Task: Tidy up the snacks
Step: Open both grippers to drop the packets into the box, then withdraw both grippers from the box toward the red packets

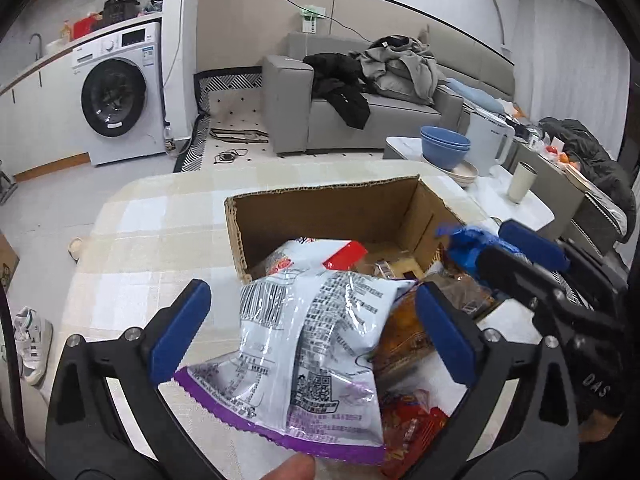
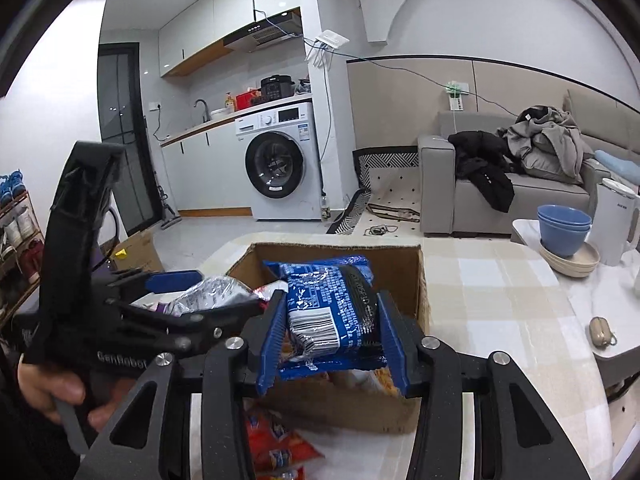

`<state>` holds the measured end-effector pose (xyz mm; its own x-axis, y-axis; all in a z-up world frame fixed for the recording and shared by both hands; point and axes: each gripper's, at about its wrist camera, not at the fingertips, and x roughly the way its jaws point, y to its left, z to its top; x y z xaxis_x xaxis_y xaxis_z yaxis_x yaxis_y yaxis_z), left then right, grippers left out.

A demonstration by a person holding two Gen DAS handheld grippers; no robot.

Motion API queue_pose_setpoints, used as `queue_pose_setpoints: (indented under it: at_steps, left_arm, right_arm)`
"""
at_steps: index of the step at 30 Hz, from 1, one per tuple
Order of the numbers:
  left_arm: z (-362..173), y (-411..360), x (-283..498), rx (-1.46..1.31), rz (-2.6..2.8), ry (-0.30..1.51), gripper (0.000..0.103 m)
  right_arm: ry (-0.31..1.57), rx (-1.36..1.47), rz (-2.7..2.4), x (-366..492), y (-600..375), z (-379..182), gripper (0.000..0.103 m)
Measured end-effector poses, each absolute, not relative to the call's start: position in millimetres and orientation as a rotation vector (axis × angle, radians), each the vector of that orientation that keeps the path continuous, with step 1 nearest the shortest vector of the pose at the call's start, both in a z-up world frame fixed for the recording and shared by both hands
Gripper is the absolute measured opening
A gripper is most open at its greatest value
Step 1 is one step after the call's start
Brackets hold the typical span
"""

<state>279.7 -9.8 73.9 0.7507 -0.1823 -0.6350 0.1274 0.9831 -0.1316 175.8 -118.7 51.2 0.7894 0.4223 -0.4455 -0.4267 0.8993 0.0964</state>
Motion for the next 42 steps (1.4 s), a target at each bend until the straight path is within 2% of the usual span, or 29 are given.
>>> queue_pose_setpoints:
  at_steps: [2, 3, 6, 8, 10, 13, 30, 42]
  left_arm:
    - [71.7, -4.8, 276.3, -0.104, -0.19, 0.708, 0.102]
    - [71.1, -3.0, 273.7, -0.109, -0.196, 0.707, 0.102]
    - [70.1, 0.5, 262.9, -0.104, -0.194, 0.698, 0.102]
    - [70.2, 1.6, 254.5, -0.11, -0.193, 0.694, 0.102]
    - [70.1, 3.2, 243.1, -0.116, -0.19, 0.688, 0.102]
    - [67.7, 2.6, 221.0, -0.119, -0.2, 0.684, 0.102]
    - [70.7, -0.5, 170.8, -0.089, -0.169, 0.677, 0.102]
    - [36.5, 7.9, 139.4, -0.126, -0.182, 0.744, 0.102]
  right_arm:
    - [0.46, -0.002, 0.469, 172.7, -119.9, 53.3, 0.057]
    - [0.454, -0.005, 0.477, 169.2, -121.1, 53.9, 0.067]
    - [0.439, 0.007, 0.484, 159.8, -133.7, 52.4, 0.081]
    - [0.449, 0.028, 0.47, 153.0, -144.8, 50.4, 0.088]
    - [0.463, 0.047, 0.463, 146.9, -156.8, 47.8, 0.089]
    - [0.489, 0.07, 0.459, 139.2, -171.3, 42.9, 0.099]
    - [0.639, 0.093, 0.489, 119.4, -188.5, 13.5, 0.101]
    - [0.77, 0.017, 0.571, 107.6, -156.9, -15.8, 0.101]
